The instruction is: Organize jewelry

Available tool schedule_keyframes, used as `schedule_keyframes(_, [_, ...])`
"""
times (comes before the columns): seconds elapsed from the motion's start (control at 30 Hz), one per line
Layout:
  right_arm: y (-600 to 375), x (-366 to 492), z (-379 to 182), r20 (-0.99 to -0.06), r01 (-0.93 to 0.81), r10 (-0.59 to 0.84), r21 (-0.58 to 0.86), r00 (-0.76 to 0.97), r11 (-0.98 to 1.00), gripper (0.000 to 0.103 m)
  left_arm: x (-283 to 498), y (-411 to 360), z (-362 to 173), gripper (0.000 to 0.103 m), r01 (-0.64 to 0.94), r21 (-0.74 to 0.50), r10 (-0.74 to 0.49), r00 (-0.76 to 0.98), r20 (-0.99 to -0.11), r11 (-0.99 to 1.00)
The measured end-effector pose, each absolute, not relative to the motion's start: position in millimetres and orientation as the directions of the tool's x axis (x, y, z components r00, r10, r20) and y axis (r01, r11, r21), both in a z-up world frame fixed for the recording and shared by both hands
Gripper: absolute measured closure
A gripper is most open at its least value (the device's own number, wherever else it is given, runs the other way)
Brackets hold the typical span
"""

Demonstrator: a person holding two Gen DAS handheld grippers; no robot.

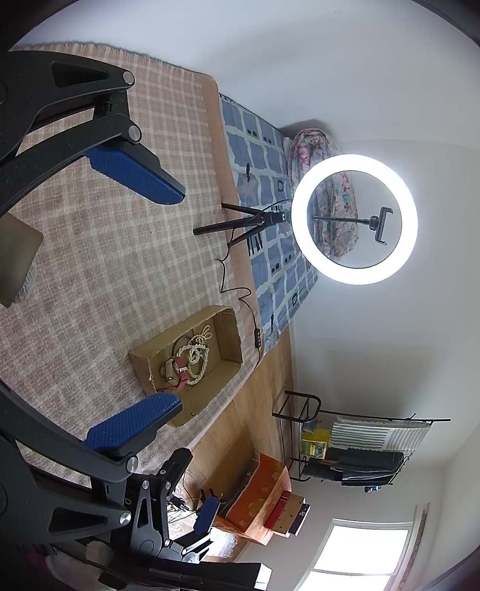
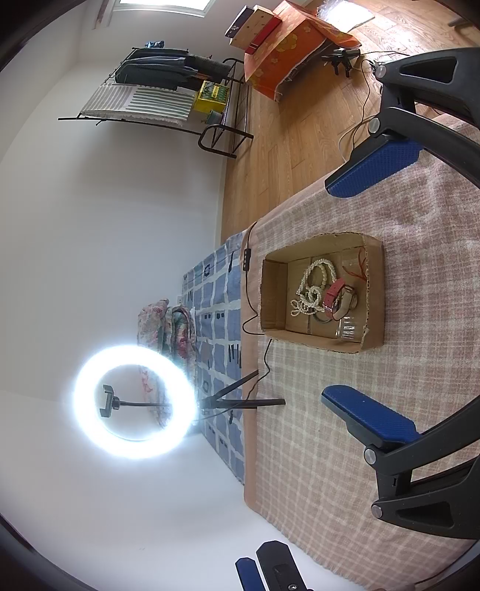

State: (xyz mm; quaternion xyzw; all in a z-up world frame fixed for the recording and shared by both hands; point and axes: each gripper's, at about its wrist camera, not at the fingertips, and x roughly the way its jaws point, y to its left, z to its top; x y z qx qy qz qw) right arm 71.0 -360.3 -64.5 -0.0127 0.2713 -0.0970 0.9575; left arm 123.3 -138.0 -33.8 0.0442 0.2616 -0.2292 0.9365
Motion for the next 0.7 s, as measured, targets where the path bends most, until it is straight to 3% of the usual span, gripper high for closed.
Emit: schedule_keyframes(0.7, [-361.3, 71.3, -67.5, -0.522, 0.176, -0.193, -0.083, 0.831, 0.981, 0.0, 120.7, -143.1, -37.0, 0.0, 0.459, -0.03, -0.406, 0.752, -0.519, 0.888])
